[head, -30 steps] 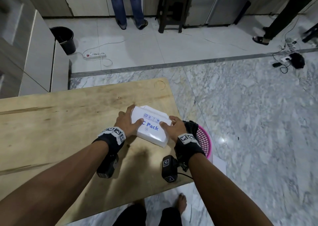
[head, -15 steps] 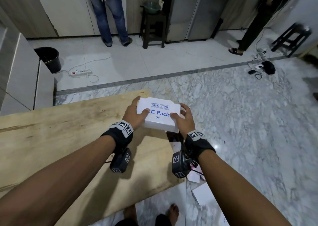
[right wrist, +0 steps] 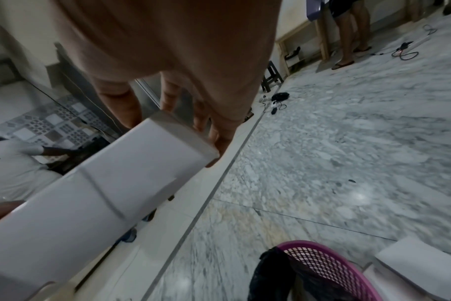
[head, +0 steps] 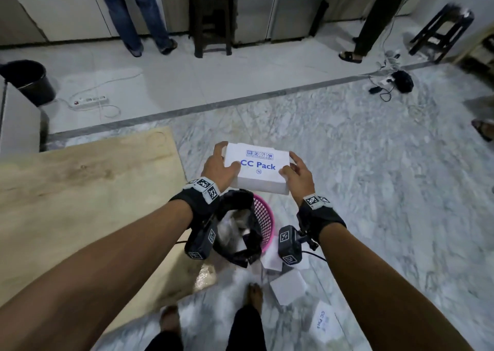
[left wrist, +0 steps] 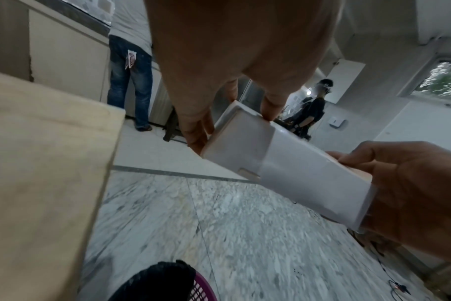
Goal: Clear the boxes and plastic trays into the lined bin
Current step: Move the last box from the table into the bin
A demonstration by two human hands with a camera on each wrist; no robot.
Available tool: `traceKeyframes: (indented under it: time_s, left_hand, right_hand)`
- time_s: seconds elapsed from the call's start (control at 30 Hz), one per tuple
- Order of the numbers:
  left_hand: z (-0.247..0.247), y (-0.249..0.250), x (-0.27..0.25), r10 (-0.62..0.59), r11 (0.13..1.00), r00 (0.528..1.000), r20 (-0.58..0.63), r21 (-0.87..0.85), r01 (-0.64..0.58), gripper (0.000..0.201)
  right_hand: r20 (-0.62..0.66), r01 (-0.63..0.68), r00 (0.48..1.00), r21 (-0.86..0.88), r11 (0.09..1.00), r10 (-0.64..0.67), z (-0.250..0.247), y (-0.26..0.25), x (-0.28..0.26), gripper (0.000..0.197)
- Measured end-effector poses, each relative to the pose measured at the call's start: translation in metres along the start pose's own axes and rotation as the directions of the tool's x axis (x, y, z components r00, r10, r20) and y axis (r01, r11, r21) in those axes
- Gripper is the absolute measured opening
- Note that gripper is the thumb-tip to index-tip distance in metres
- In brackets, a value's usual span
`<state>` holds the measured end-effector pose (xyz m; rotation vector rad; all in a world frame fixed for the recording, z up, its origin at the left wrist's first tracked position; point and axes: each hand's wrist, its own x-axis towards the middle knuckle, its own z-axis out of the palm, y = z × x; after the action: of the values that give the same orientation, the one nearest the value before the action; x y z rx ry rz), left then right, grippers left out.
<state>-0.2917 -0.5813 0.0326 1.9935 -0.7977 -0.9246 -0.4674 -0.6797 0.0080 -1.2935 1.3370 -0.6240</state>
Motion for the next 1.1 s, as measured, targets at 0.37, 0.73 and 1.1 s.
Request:
traceKeyframes:
  time_s: [0.37,0.73,1.1]
  left_hand:
    - [0.155,-0.140,0.088,-0.408,0.884,0.909,-0.082,0.215,0.416,0.061]
    - [0.217,-0.283,0.121,-0.614,0.700,0.785,-0.080,0.403,0.589,0.069]
    - [0.222,-0.249,0.087,-0.440,0.830,0.897,-0.047,0.360,0.426,0.046]
  right_hand:
    - [0.258,-0.270,0.911,-0.217,0.938,0.322,0.020,0.225,0.106,0.067]
    - [0.360,-0.273,0.827,-0.414,0.868,0.432,0.074,0.356,0.167,0.059]
    - [0.366,0.033,0.883,-0.672,0.740,0.293,0.040,0.328,0.147,0.046]
